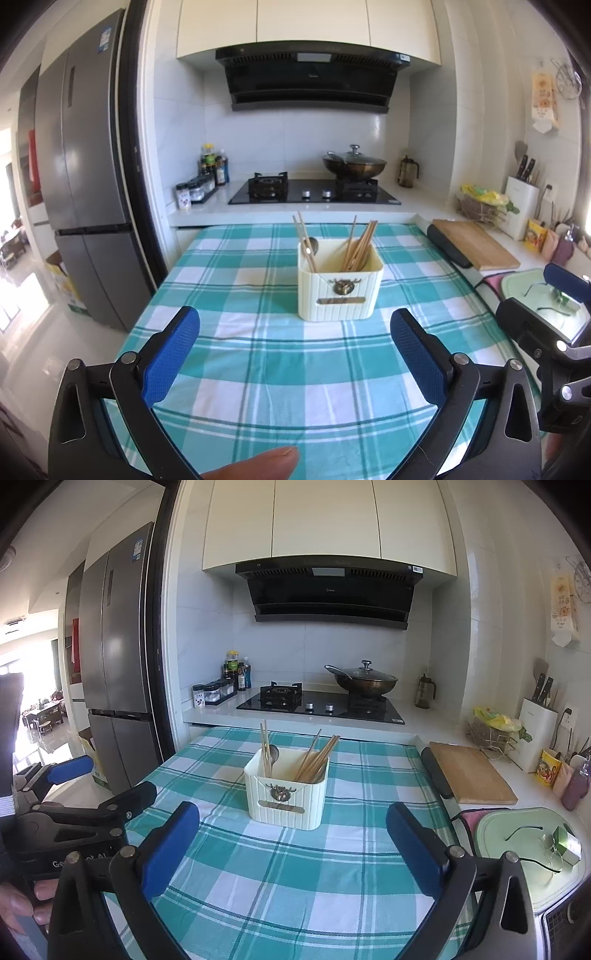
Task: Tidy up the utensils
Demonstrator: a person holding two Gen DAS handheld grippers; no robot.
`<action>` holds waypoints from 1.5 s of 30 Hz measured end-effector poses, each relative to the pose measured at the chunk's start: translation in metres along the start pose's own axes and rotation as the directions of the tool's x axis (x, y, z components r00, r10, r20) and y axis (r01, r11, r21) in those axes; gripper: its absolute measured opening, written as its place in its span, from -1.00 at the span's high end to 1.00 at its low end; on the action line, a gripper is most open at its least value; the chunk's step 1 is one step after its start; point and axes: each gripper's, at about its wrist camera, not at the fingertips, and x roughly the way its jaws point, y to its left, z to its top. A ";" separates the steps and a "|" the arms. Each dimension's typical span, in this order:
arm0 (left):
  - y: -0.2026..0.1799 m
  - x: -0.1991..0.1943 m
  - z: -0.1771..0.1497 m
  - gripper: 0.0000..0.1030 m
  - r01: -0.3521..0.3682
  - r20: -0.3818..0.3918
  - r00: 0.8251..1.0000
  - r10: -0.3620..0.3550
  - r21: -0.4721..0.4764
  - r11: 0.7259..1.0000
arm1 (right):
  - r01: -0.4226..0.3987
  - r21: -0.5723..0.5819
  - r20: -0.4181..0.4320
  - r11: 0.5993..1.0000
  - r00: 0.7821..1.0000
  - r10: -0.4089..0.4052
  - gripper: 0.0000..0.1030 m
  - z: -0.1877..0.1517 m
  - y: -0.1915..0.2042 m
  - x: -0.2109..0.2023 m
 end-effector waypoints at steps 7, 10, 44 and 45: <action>0.005 -0.003 0.001 -0.99 -0.025 -0.007 1.000 0.025 -0.021 0.999 | 0.016 0.011 -0.003 1.000 1.000 -0.016 -1.00 0.001 0.002 -0.003; 0.007 -0.003 0.002 -0.99 -0.029 -0.018 0.999 0.028 -0.027 0.999 | 0.021 0.018 -0.004 1.000 1.000 -0.021 -1.00 0.002 0.001 -0.003; 0.005 -0.002 0.000 -0.99 -0.063 -0.032 0.998 0.062 -0.009 0.998 | 0.008 -0.002 0.002 1.000 1.000 -0.008 -1.00 0.003 0.009 -0.007; 0.005 -0.002 0.000 -0.99 -0.061 -0.031 0.998 0.061 -0.008 0.998 | 0.009 -0.002 0.002 1.000 1.000 -0.009 -1.00 0.003 0.009 -0.007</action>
